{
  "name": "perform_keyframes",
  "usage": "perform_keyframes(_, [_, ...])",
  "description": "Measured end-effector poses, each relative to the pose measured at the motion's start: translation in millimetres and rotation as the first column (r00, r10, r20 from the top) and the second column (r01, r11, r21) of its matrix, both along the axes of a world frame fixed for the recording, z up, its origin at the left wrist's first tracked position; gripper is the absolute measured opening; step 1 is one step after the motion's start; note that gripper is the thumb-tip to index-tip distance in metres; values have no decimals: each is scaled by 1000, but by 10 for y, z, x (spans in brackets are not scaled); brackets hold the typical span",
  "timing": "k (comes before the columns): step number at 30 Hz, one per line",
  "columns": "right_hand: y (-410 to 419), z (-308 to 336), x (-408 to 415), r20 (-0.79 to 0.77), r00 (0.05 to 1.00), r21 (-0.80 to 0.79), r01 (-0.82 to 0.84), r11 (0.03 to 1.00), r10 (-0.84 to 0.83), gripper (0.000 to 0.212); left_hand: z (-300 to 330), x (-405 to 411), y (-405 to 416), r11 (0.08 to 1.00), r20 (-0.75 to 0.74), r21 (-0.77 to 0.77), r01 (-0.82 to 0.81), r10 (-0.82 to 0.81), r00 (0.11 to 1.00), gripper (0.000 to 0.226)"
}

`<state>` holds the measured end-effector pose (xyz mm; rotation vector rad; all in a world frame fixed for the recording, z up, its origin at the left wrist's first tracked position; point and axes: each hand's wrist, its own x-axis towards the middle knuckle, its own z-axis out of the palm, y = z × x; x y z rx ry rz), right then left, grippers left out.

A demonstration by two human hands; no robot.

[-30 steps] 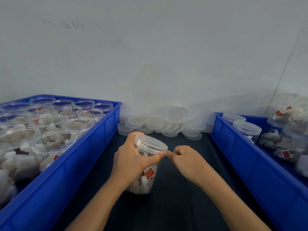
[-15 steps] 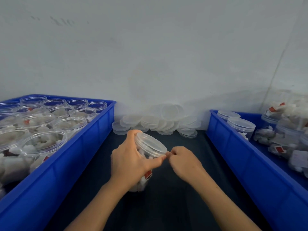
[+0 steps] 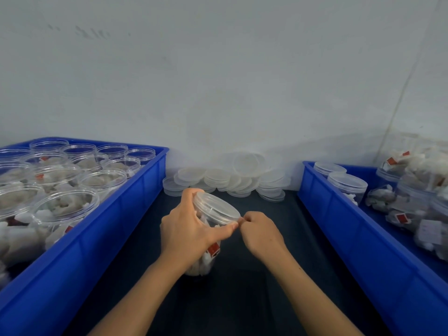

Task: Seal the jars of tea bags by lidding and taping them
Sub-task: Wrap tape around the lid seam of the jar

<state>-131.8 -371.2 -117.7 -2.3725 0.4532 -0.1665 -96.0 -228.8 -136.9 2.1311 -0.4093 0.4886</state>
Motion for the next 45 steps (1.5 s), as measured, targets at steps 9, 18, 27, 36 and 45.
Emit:
perform_keyframes(9, [72, -49, 40, 41, 998, 75, 39, 996, -42, 17, 25, 83, 48, 998, -106, -11, 54, -55, 993, 92])
perform_keyframes(18, [-22, -91, -61, 96, 994, 308, -75, 948, 48, 26, 25, 178, 96, 915, -295, -303, 266, -355, 887, 87])
perform_keyframes(27, [-104, -79, -225, 41, 998, -50, 47, 998, -45, 32, 63, 97, 95, 961, -160, -71, 268, -276, 948, 85])
perform_keyframes(36, [52, -68, -222, -35, 995, -119, 87, 989, -92, 18, 131, 95, 112, 943, -108, 105, 316, -305, 946, 86])
perform_keyframes(45, [136, -91, -111, 19, 991, -49, 132, 990, -131, 10, 113, 21, 86, 975, -60, 34, 219, -217, 974, 86])
